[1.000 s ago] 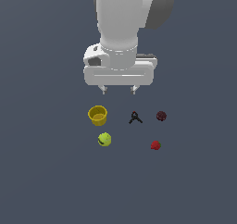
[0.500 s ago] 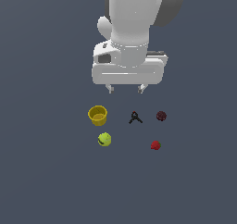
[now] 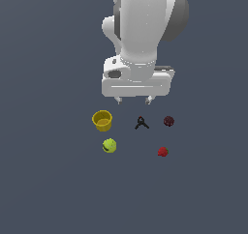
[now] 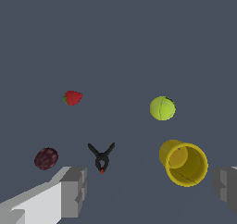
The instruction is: Pick up a designated object from a clutter of objects.
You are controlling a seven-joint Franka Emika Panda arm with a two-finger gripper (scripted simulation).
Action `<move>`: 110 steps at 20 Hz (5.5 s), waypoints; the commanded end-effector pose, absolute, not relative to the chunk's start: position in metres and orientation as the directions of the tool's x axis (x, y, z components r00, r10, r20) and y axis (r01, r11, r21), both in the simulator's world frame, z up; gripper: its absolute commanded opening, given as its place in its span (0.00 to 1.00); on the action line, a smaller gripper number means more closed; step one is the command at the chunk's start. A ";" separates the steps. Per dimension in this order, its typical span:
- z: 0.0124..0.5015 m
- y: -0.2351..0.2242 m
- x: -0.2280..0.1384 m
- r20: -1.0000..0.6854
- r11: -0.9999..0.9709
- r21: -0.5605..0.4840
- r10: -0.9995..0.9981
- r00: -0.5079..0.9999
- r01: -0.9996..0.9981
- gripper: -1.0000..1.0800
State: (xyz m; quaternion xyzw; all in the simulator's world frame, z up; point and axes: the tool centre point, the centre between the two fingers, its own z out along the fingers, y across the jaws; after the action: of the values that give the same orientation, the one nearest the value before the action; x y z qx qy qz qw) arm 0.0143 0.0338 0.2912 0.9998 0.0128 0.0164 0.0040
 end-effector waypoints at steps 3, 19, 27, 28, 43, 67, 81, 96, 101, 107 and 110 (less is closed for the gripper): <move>0.259 0.042 0.010 0.028 -1.000 0.011 0.029 0.999 0.029 0.96; 0.111 0.083 -0.046 0.009 -0.999 0.008 0.052 0.999 0.052 0.96; 0.073 0.094 -0.073 0.002 -0.998 0.002 0.060 0.998 0.060 0.96; 0.071 0.095 -0.075 0.001 -0.998 0.001 0.061 0.998 0.061 0.96; 0.048 0.096 -0.082 -0.001 -0.998 0.000 0.063 0.998 0.063 0.96; 0.014 0.097 -0.082 0.000 -0.998 0.000 0.063 0.998 0.063 0.00; 0.068 0.103 -0.067 0.000 -0.998 0.000 0.063 0.998 0.063 0.00; 0.203 0.120 -0.029 0.000 -0.998 -0.001 0.064 0.998 0.064 0.00; 0.250 0.125 -0.015 0.000 -0.998 -0.001 0.064 0.998 0.064 0.00; 0.307 0.132 0.003 0.000 -0.998 -0.001 0.064 0.998 0.064 0.00; 0.334 0.136 0.012 0.000 -0.998 -0.001 0.064 0.998 0.064 0.00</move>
State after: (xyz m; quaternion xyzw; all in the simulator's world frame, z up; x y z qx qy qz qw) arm 0.0080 0.1340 0.3200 0.9995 0.0319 0.0003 -0.0007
